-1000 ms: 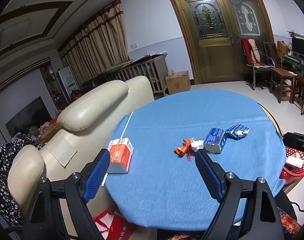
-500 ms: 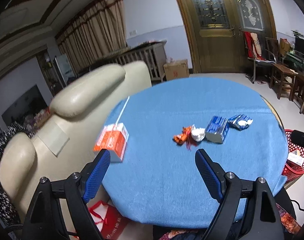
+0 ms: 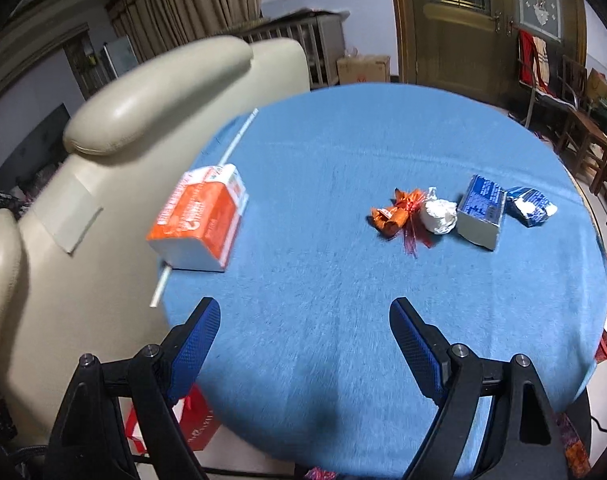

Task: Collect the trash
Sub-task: 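Grasp the orange bag bundle with the left gripper while the right gripper grasps the blue toothpaste box, then lift the orange bundle and blue toothpaste box off the table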

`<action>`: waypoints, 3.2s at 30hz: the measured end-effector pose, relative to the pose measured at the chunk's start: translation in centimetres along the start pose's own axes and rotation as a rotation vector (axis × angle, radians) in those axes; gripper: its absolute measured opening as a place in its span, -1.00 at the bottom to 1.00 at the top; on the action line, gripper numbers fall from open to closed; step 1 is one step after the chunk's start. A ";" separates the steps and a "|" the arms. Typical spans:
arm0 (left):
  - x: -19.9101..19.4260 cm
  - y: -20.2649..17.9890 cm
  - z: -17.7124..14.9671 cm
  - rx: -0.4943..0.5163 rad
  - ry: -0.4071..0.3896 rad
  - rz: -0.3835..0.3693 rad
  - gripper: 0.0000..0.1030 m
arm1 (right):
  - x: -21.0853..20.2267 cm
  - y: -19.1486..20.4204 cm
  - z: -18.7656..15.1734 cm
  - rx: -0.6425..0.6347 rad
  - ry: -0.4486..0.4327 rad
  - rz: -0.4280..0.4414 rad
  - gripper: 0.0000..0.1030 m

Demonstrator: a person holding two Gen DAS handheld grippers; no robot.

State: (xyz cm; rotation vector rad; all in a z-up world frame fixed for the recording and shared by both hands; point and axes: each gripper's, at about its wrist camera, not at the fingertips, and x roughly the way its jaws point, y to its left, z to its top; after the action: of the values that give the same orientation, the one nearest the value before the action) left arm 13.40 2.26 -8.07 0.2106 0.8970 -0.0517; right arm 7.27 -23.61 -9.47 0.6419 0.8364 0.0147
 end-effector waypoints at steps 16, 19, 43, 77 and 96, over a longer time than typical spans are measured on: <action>9.9 -4.1 6.5 0.153 0.036 -0.191 0.69 | 9.0 -4.7 7.9 0.206 0.131 -0.016 0.36; 10.9 -5.0 7.5 0.187 0.039 -0.230 0.69 | 10.9 -4.5 10.1 0.170 0.107 -0.092 0.36; 20.0 -7.7 12.1 0.365 0.171 -0.394 0.38 | 22.4 0.1 12.5 -0.536 0.308 -0.317 0.54; 9.8 -6.0 8.6 0.120 -0.014 -0.221 -0.40 | 13.2 -1.2 7.8 -0.321 0.098 -0.231 0.30; -4.4 -7.9 5.5 0.123 -0.234 -0.125 -0.40 | -0.1 4.4 1.7 -0.342 -0.043 -0.050 0.31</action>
State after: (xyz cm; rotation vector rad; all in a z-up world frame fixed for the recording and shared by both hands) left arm 13.86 -6.76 -2.59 0.2567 0.6730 -0.2437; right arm 9.41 -20.98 -6.20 0.2990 0.7849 0.0963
